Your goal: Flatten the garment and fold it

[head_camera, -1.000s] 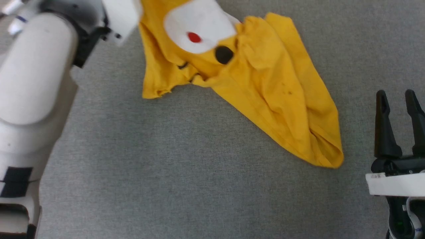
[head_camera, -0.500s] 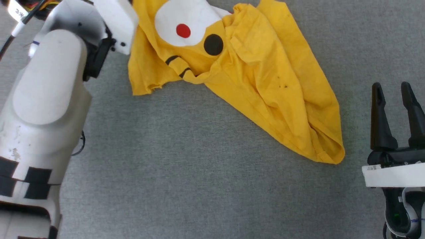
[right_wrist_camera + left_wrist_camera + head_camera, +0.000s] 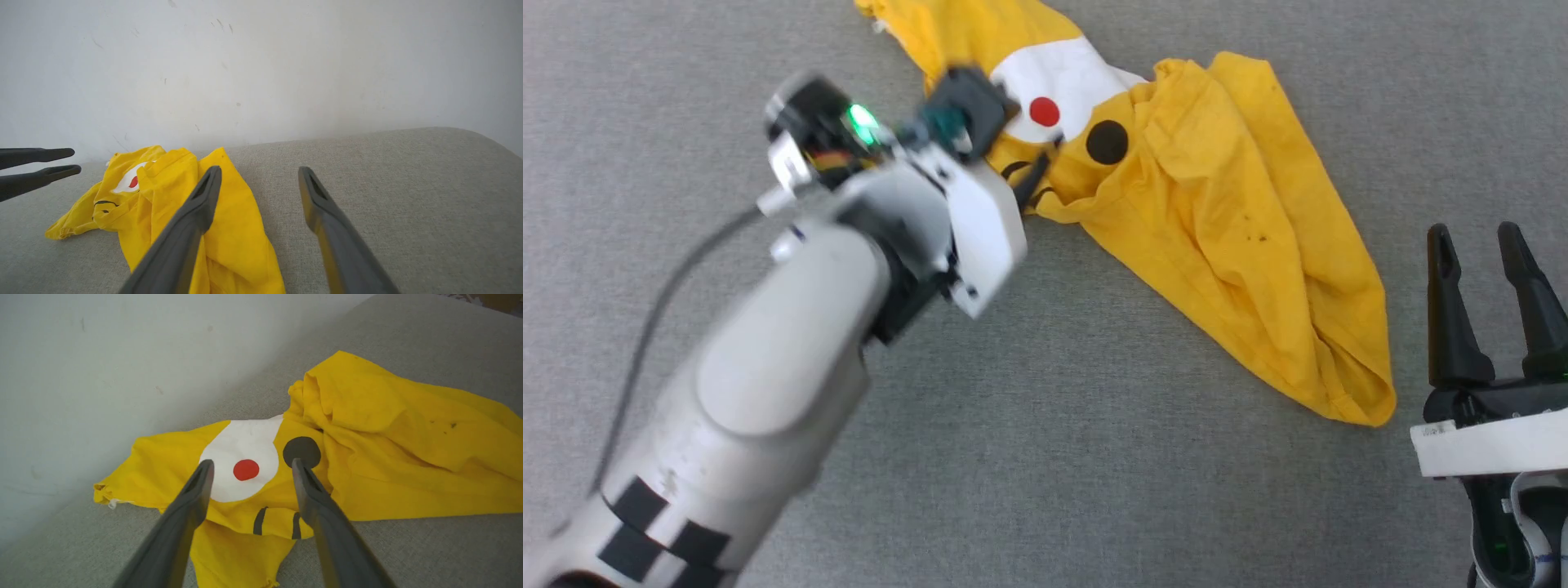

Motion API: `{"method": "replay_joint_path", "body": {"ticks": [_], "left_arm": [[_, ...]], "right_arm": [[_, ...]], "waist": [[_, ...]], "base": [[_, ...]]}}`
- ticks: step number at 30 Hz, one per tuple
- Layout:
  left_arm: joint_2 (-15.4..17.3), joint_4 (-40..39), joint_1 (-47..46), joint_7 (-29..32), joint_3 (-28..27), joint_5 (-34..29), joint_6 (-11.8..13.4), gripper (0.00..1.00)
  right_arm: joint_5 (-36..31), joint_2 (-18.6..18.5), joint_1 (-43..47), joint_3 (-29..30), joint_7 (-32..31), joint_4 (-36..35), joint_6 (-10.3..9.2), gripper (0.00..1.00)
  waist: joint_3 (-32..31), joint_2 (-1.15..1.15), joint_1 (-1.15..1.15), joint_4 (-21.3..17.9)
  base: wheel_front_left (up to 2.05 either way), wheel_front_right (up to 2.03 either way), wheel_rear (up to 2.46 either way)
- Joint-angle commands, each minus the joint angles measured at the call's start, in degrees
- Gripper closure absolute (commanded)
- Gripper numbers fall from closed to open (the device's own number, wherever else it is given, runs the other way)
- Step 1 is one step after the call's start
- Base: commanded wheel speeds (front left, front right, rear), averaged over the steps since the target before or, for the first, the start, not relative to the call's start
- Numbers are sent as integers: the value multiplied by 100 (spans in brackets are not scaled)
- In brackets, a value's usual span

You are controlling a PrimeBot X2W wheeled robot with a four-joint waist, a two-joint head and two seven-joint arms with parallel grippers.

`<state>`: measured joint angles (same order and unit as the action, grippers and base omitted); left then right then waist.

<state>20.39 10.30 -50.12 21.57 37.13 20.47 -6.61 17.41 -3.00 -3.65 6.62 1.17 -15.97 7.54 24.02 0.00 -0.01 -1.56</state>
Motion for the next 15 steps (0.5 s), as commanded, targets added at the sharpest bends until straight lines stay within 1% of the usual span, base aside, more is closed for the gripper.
{"method": "replay_joint_path", "body": {"ticks": [1,5,10,15], "left_arm": [[-45,15,217,-84,114,45,-44,0],[-138,215,308,-241,345,-77,-49,0],[-280,811,177,-598,611,-396,-33,0],[-393,1415,37,-684,803,-426,-50,0]], "right_arm": [[-42,13,54,-11,-37,-42,-5,0],[-51,13,66,-14,-87,-91,-5,0],[-107,13,33,-22,-177,-201,-5,0],[-148,13,21,34,-254,-293,-5,0]], "waist": [[4,0,1,47],[73,0,1,41],[197,0,1,-27],[250,0,1,-87]], "base": [[0,0,0],[0,0,0],[0,0,0],[0,0,0]]}}
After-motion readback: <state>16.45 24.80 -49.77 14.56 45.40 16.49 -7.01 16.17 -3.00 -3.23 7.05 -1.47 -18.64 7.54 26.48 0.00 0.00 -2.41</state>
